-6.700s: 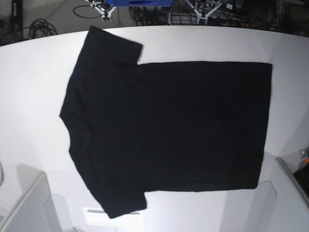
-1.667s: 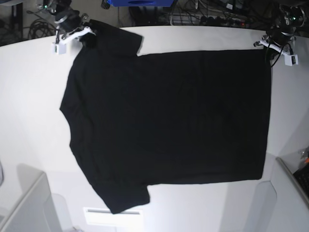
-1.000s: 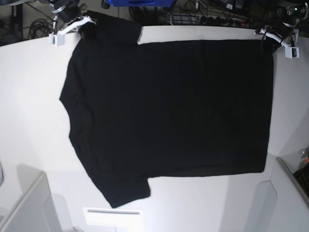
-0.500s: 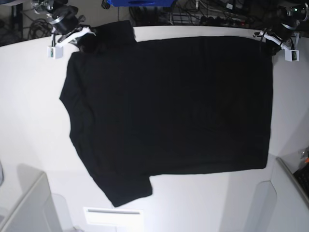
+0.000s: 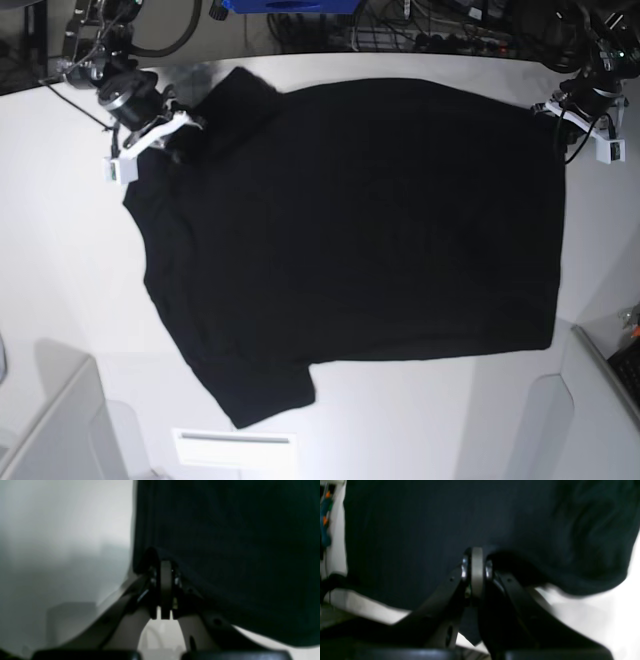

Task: Fold the T-shirt properly
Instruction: 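Lift the shoulders with both grippers and drag the shirt along the table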

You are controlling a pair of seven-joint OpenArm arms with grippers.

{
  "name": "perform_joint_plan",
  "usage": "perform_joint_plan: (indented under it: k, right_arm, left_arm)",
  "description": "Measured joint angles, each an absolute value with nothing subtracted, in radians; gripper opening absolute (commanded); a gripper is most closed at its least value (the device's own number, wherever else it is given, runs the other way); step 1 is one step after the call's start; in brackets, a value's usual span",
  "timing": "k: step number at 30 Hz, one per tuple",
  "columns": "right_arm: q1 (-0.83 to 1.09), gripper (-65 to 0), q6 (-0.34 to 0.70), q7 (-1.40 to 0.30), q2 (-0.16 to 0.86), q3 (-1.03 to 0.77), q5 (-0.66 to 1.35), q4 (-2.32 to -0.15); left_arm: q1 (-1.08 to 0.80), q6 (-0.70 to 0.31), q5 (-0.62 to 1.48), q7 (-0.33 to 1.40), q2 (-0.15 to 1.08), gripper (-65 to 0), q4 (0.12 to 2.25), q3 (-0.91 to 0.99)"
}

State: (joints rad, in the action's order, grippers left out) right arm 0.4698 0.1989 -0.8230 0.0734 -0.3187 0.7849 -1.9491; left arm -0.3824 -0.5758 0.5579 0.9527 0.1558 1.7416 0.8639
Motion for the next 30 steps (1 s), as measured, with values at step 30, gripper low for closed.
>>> perform_joint_plan:
  k: [30]
  right_arm:
    - [0.105,-65.0,0.142,-0.916,0.077,-0.314,0.783,-1.726]
  left_arm:
    - [-0.181,-0.441,0.554,0.962,0.162,-65.0,1.725,0.882]
